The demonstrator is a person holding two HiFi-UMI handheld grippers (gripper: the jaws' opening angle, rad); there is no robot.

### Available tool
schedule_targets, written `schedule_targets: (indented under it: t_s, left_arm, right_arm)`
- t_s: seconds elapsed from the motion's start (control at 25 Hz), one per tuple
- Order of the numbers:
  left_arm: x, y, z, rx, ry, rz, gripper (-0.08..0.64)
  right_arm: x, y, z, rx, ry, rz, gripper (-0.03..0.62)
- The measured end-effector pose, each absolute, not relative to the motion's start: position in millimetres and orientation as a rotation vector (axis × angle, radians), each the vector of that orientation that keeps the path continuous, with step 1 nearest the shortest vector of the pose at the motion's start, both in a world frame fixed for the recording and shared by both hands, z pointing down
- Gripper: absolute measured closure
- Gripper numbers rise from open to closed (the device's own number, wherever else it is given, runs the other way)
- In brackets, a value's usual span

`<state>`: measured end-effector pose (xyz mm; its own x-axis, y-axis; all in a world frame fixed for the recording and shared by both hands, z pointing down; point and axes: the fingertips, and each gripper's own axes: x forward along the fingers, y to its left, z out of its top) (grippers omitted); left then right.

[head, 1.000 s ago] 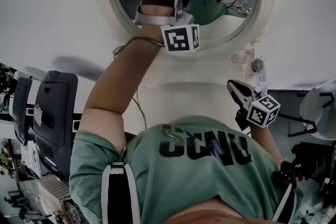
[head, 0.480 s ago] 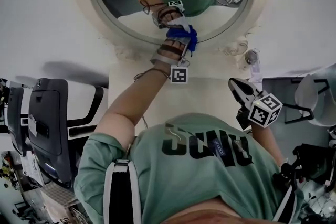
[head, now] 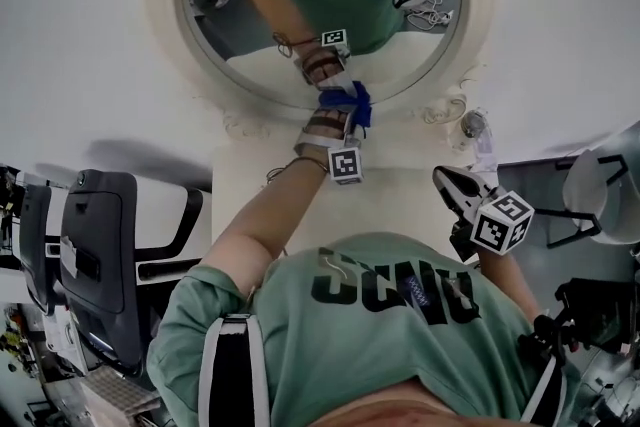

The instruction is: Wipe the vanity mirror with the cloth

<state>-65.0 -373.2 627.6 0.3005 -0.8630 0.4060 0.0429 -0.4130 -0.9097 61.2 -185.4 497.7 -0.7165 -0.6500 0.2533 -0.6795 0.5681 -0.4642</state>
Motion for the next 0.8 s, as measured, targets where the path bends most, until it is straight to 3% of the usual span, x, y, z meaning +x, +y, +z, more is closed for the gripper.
schedule_targets:
  t_s: [0.24,0.56,0.68,0.8]
  left_arm:
    - [-62.7,-354.9,599.7,-1.858,0.785,-1.3,0.477]
    - [-31.1,-344.2,280.0,-1.587,1.019,-0.722,0.476]
    - [-46.9,-358.5,179.1,-1.417,1.11,-0.706,0.476]
    - [-52.3,-374.7,129.7,-1.268,1.138,-0.76,0.476]
  right_arm:
    - [66.5,-182.4,490.5,1.156,-2.752,0.826,0.584]
    - [69.1,-190.2,490.5,1.169,-2.816,0.845,0.584]
    - [69.9,-192.5,488.4,1.173,-2.846,0.835,0.584]
    - [74.2,-193.2,488.6,1.19,-2.859,0.839,0.584]
